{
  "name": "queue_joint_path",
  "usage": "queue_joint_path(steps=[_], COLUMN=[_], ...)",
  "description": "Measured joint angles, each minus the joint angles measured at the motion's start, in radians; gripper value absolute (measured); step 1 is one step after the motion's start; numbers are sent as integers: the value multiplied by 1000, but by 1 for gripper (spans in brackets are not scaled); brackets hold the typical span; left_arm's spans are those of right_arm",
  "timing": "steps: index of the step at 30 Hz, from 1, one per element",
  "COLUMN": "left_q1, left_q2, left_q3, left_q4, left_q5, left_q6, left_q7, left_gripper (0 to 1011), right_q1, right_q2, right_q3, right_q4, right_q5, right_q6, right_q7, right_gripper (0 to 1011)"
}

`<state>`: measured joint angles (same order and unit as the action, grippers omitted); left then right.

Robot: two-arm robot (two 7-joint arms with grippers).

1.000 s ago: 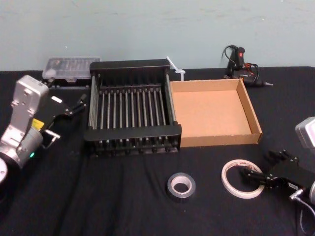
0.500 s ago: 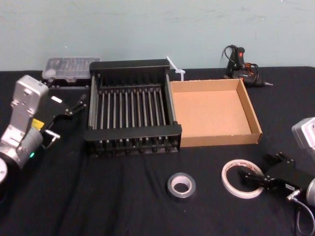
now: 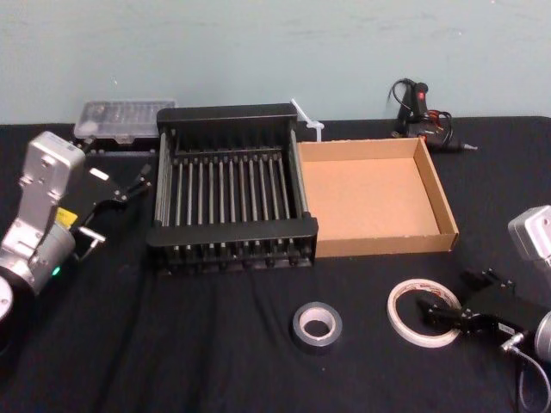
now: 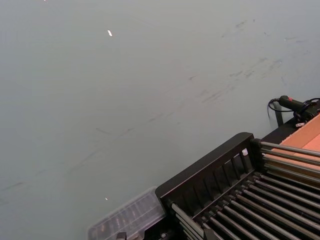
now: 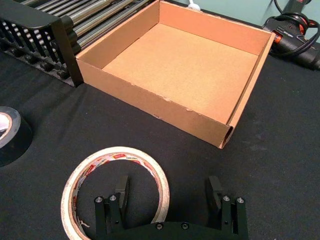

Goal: Pick up the white tape and place it into the black box , Pick up the silver tape and place it into the brown box.

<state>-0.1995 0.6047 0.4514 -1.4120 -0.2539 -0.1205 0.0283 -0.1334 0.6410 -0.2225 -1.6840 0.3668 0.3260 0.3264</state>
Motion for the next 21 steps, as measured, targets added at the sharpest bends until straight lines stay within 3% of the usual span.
queue_joint_path(steps=[21], left_q1=[0], left_q2=[0], left_q3=[0], left_q4=[0], left_q5=[0], left_q6=[0], left_q7=[0], left_gripper=[1001], right_q1=[0], right_q2=[-4], right_q3=[5], right_q4=[2], right_q5=[-5], right_q6=[3], right_q7=[8], right_gripper=[1002])
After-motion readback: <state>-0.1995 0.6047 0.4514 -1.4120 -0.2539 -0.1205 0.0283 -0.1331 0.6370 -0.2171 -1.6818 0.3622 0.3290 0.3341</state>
